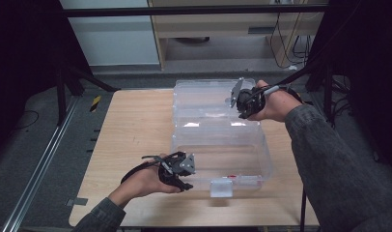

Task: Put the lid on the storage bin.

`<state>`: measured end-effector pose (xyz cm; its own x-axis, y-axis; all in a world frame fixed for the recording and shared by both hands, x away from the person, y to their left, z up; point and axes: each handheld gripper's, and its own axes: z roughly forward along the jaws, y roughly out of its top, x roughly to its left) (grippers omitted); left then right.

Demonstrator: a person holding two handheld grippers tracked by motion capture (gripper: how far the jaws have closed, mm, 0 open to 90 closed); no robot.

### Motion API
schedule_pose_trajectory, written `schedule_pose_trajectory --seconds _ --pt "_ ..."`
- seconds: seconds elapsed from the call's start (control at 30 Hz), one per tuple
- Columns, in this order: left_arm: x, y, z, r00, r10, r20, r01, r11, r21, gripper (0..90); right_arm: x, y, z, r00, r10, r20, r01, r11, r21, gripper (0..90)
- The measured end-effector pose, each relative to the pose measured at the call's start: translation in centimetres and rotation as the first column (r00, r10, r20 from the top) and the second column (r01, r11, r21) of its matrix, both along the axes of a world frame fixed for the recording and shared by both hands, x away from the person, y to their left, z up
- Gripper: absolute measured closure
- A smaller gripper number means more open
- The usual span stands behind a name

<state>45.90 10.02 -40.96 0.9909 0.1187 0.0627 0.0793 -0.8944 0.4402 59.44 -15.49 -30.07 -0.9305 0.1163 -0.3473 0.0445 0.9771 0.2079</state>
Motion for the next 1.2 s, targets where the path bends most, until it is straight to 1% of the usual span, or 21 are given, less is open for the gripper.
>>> schedule_pose_trajectory --seconds 0.1,0.17,0.27,0.33,0.47,0.53,0.63,0.7,0.73,0.83,0.9,0.93,1.03,1.07,1.1,1.2 --pt "0.2 -0.1 -0.1 0.9998 -0.006 -0.017 0.006 1.0000 0.000 64.6 0.0 0.0 0.0 1.0000 0.000 0.000 0.000 1.000 0.003 77.9" --pt "0.3 -0.1 -0.1 0.9997 -0.009 -0.021 0.009 0.9999 0.007 68.3 0.1 0.0 0.0 1.0000 0.003 0.001 -0.003 1.000 0.004 78.0" --pt "0.3 -0.2 -0.1 0.9990 -0.004 -0.045 0.004 1.0000 0.003 73.7 0.0 0.1 0.0 1.0000 0.001 -0.001 -0.001 1.000 0.004 78.0" --pt "0.3 -0.3 -0.1 0.9989 -0.002 -0.047 0.003 0.9999 0.010 76.1 0.0 0.1 0.0 1.0000 0.001 0.001 -0.001 1.000 0.002 77.9" --pt "0.3 -0.4 -0.1 0.9982 -0.011 -0.059 0.012 0.9998 0.014 79.3 0.0 0.2 0.0 1.0000 0.006 0.003 -0.006 1.000 0.000 77.5" --pt "0.2 -0.5 -0.1 0.9982 -0.008 -0.060 0.009 0.9999 0.013 81.3 0.0 0.2 0.0 1.0000 0.008 0.002 -0.008 1.000 0.004 77.7" --pt "0.2 -0.5 -0.1 0.9987 -0.011 -0.049 0.012 0.9998 0.017 81.7 0.1 0.4 0.0 1.0000 0.010 0.002 -0.010 1.000 0.001 76.8" --pt "0.2 -0.5 0.0 0.9989 -0.007 -0.047 0.008 0.9995 0.031 81.7 0.1 0.5 -0.1 0.9999 0.013 0.004 -0.013 1.000 0.005 77.5" --pt "0.1 -0.6 0.0 0.9991 -0.006 -0.043 0.008 0.9993 0.038 81.8 0.1 0.6 -0.1 0.9998 0.018 0.009 -0.018 1.000 0.008 80.2" --pt "0.1 -0.6 0.0 0.9995 -0.007 -0.031 0.008 0.9992 0.040 82.1 0.0 0.6 0.0 0.9998 0.016 0.009 -0.016 1.000 0.007 81.0" --pt "0.0 -0.6 0.0 0.9997 0.002 -0.024 -0.001 0.9994 0.035 82.1 0.0 0.7 0.0 0.9998 0.019 0.011 -0.019 1.000 0.007 81.9" --pt "-0.1 -0.5 0.0 0.9996 0.016 -0.024 -0.015 0.9994 0.032 82.0 -0.1 0.8 0.0 0.9997 0.025 0.008 -0.025 1.000 0.009 83.0" --pt "-0.2 -0.6 0.0 0.9995 0.026 -0.019 -0.025 0.9991 0.035 82.0 -0.2 0.8 0.1 0.9996 0.029 0.005 -0.029 1.000 0.011 83.7" --pt "-0.4 -0.7 0.1 0.9994 0.034 -0.008 -0.034 0.9987 0.037 82.0 -0.3 0.8 0.2 0.9996 0.029 0.006 -0.029 1.000 0.007 83.9" --pt "-0.4 -0.7 0.1 0.9994 0.034 -0.008 -0.034 0.9987 0.037 82.0 -0.3 0.8 0.2 0.9996 0.029 0.006 -0.029 1.000 0.007 83.9" --pt "-0.4 -0.9 0.2 0.9992 0.038 0.016 -0.038 0.9984 0.042 82.0 -0.5 1.0 0.2 0.9995 0.029 0.014 -0.029 1.000 -0.004 83.9"
